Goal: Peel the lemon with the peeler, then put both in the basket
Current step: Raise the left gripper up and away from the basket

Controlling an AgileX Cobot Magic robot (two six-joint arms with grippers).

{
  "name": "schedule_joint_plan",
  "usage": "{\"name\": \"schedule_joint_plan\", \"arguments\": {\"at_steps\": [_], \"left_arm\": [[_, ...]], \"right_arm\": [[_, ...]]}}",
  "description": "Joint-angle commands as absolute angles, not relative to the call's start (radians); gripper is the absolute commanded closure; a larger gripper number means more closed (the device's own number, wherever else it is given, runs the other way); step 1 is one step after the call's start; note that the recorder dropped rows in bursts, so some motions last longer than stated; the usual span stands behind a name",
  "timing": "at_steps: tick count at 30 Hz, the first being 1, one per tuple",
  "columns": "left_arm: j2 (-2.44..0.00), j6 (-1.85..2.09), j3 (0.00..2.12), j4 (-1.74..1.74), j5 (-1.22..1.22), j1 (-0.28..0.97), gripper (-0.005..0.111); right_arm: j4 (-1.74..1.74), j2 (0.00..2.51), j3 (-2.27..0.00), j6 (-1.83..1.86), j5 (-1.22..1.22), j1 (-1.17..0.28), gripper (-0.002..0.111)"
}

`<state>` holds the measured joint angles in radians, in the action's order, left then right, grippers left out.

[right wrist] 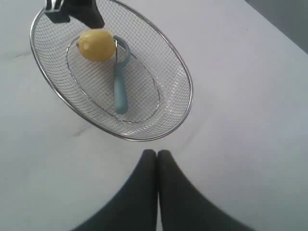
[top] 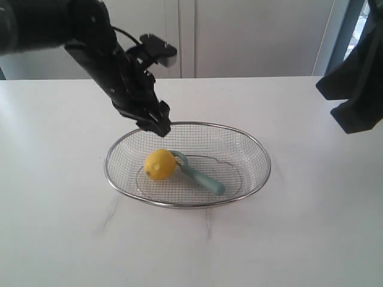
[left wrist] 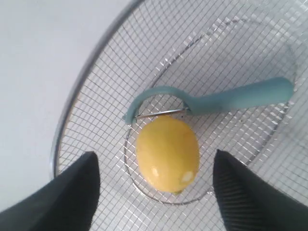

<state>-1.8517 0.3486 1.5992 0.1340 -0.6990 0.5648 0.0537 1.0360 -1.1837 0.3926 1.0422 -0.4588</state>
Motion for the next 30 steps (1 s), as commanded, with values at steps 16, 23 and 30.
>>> {"name": "schedule_joint_plan", "arguments": {"at_steps": [16, 23, 30], "left_arm": [[-1.486, 0.313, 1.648, 0.148, -0.864, 0.57, 0.107], [-1.484, 0.313, 1.648, 0.148, -0.861, 0.57, 0.107], [-1.484, 0.313, 1.648, 0.148, -0.861, 0.57, 0.107]], "right_arm": [[0.052, 1.009, -1.185, 0.387, 1.039, -0.458, 0.108], [0.052, 1.009, -1.185, 0.387, 1.039, -0.458, 0.108], [0.052, 1.009, -1.185, 0.387, 1.039, -0.458, 0.108]]}}
